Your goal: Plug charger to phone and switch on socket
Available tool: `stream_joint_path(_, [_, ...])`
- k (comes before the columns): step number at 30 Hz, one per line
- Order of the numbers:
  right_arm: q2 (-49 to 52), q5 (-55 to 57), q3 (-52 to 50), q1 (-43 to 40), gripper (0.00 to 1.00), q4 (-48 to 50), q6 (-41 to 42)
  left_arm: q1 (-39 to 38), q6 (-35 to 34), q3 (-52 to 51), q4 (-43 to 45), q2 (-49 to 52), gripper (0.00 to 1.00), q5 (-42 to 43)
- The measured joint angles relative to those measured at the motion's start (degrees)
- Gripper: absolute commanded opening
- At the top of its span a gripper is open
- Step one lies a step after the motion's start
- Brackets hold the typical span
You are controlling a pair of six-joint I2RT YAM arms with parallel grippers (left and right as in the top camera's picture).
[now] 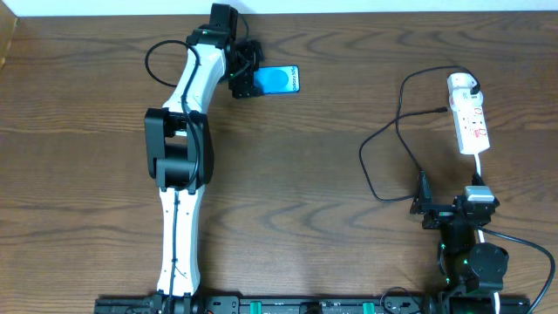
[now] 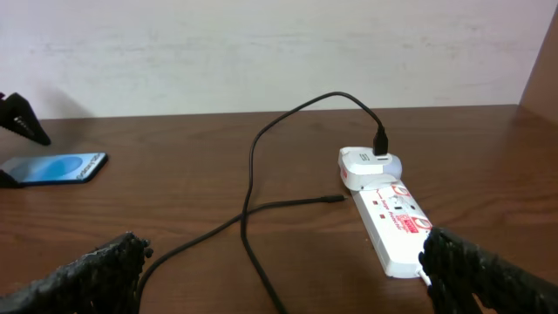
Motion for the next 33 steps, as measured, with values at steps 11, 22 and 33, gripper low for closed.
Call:
stream_joint_path(11, [0.0,0.0,0.0,0.0,0.99,0.0,0.0,2.8,-0.9,0.0,0.0,0.9,0.84,6.3])
stream_joint_path(22, [0.0,0.0,0.0,0.0,0.99,0.0,0.0,8.1,-1.6,0.0,-1.8,1.7,0.84,11.0])
stream_joint_path(33, [0.0,0.0,0.0,0.0,0.99,0.0,0.0,9.2,-1.1,3.5,9.7,7.0,0.85,23.1])
